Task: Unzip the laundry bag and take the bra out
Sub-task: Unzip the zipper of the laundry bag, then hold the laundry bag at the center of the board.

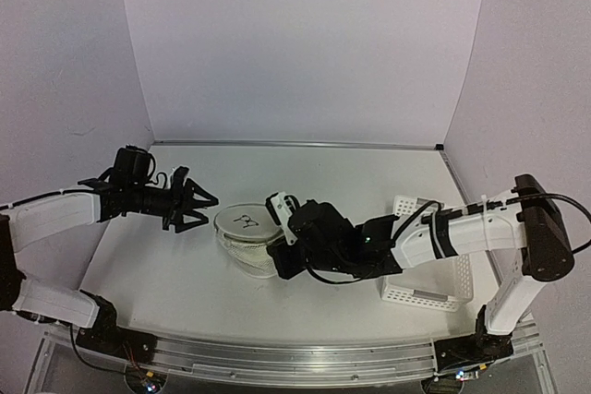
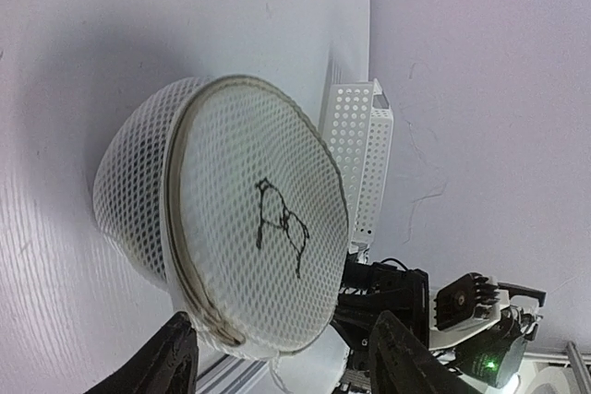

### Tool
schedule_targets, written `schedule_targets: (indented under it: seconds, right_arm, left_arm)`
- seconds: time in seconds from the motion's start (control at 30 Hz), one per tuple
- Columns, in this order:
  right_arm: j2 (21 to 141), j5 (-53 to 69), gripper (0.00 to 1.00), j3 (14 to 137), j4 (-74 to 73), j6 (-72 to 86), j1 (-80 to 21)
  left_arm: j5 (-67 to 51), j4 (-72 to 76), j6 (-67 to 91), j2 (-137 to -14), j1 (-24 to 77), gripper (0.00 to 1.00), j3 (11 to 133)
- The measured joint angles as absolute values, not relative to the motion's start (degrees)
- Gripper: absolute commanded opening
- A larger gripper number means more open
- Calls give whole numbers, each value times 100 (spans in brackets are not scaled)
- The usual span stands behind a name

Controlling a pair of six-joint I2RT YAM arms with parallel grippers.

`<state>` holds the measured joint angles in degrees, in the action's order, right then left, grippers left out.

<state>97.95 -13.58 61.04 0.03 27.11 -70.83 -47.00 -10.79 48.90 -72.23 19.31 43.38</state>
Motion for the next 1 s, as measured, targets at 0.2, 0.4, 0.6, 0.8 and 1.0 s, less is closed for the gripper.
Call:
schedule_targets:
  seconds: [0.2, 0.4, 0.6, 0.8, 1.0]
  right_arm:
    - [10182, -1166, 0, 6569, -1, 2705, -7083]
    - [10425, -1009, 0, 6945, 12, 2685, -7111]
    - [10689, -862, 0, 7240, 23, 2622, -7183]
    - [10700, -803, 0, 7290, 23, 2591, -7234]
    - [10700, -797, 0, 7290, 23, 2541, -7249]
  left_arm:
    - [-4525, -1216, 5537, -6364, 2252, 72, 3616]
    - [-4523, -952, 6320, -5988, 2300, 73, 3114]
    - [-4493, -237, 6862, -6187, 2408, 73, 2991]
    - [-4436, 233, 7063, -6589, 2609, 70, 3000]
    - [-4346, 366, 7048, -7148, 2851, 49, 3194]
